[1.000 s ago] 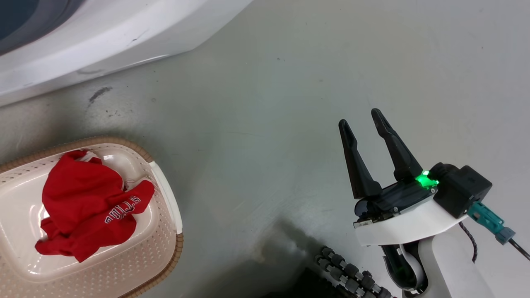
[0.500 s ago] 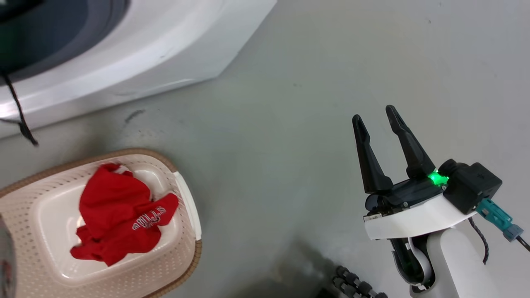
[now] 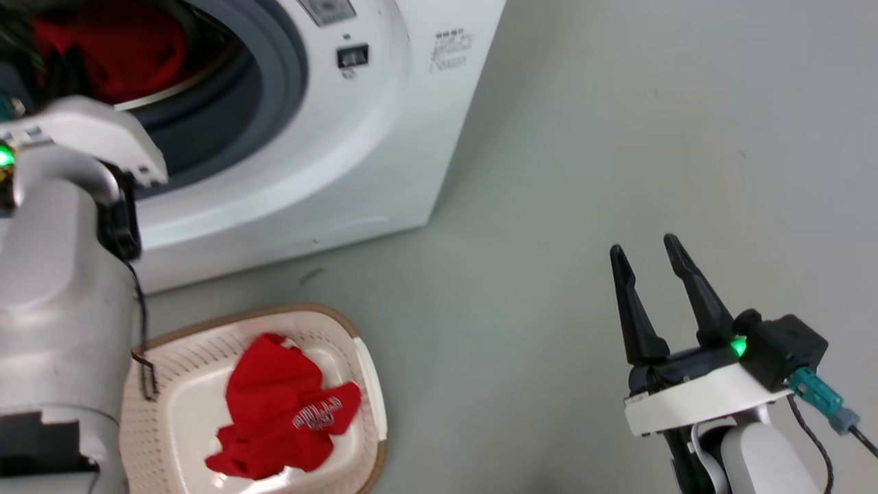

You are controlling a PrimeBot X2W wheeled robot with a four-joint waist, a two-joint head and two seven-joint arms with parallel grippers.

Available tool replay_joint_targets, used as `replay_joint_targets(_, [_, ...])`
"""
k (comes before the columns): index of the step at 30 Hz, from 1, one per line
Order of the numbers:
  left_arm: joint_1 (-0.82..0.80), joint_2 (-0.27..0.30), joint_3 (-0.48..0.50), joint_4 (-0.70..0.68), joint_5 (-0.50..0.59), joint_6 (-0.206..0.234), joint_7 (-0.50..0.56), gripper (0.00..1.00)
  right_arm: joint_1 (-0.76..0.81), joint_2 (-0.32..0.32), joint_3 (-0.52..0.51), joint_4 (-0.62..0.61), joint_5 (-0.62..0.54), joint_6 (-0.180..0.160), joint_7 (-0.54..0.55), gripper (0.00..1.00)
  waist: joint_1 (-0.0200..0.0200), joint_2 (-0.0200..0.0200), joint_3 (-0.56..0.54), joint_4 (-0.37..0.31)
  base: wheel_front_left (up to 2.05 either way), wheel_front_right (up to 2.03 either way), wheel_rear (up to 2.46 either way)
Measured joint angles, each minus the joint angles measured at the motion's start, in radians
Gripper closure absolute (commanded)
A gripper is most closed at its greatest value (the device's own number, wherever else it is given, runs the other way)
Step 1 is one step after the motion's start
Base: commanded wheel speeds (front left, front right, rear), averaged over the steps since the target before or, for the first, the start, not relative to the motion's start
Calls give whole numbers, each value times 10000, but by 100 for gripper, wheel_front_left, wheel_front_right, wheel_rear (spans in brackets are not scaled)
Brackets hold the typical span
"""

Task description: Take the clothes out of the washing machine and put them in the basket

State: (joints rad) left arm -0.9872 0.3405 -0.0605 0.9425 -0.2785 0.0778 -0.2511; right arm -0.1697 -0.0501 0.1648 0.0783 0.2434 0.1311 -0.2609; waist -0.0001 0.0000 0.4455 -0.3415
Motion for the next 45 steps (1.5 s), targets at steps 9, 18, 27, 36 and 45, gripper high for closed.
replay_joint_targets(9, [1719, -376, 387, -1413, -2, -328, -90, 100, 795, 2, -295, -213, -205, -2, 430, 0, -1, 0, -1660, 623, 0, 0, 0])
replay_joint_targets(18, [3540, -917, 681, -3540, 324, -516, -104, 100, 1508, 0, -639, -677, -362, -2, 861, 0, -2, 0, -2927, 1193, 0, 0, 0])
replay_joint_targets(27, [4847, -1340, 589, -6002, 648, -512, -104, 100, 2002, -2, -826, -1108, -456, -2, 1152, 0, -2, 0, -3634, 1758, 0, 0, 0])
replay_joint_targets(36, [5434, -1505, 244, -8914, 844, -332, 125, 100, 2219, -2, -855, -1450, -556, -2, 1390, 0, -1, 0, -3921, 2343, 0, 0, 0])
replay_joint_targets(45, [6271, -1613, -140, -11990, 1074, 17, 755, 100, 2296, -2, -769, -1674, -602, -2, 1563, 0, 0, 0, -3828, 2588, 0, 0, 0])
